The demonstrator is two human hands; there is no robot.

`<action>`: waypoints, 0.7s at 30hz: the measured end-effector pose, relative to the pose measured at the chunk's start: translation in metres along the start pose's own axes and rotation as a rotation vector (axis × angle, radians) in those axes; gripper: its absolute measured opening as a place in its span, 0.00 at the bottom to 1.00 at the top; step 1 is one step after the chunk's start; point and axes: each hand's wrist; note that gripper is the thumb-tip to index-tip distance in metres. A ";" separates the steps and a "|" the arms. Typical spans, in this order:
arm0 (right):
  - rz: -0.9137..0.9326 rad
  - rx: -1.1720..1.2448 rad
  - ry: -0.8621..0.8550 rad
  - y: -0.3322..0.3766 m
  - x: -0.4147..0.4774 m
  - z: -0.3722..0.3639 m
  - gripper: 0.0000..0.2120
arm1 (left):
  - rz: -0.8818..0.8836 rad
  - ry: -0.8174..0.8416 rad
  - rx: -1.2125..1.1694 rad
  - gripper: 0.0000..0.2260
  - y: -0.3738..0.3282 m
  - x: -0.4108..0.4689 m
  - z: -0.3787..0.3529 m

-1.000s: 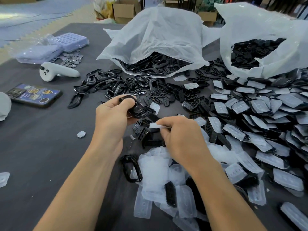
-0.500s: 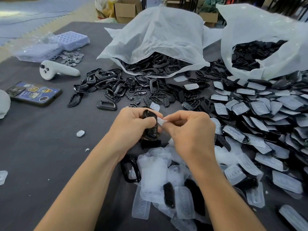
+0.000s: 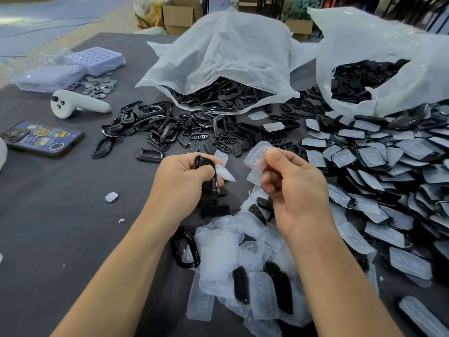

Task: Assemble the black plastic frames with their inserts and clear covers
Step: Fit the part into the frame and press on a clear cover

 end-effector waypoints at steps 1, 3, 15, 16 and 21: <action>0.014 -0.031 -0.014 0.000 0.000 0.001 0.09 | -0.031 -0.023 0.035 0.15 0.001 -0.001 -0.001; 0.038 -0.106 -0.034 0.000 0.000 0.001 0.08 | -0.085 -0.059 0.067 0.16 0.001 -0.002 -0.005; 0.187 -0.233 0.134 -0.006 -0.002 -0.003 0.13 | 0.061 0.139 -0.307 0.13 -0.010 -0.013 -0.011; 0.197 -0.256 0.133 -0.006 -0.002 -0.002 0.12 | 0.058 0.115 -0.312 0.13 -0.010 -0.012 -0.010; 0.242 -0.419 0.134 -0.011 0.003 0.003 0.07 | -0.061 -0.054 -0.230 0.12 -0.007 -0.006 -0.006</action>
Point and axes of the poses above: each hand's wrist, its own x-axis towards the middle knuckle, its own z-axis out of the back of the hand, y = z × x, and after that the axes turned 8 degrees about -x, right-handed
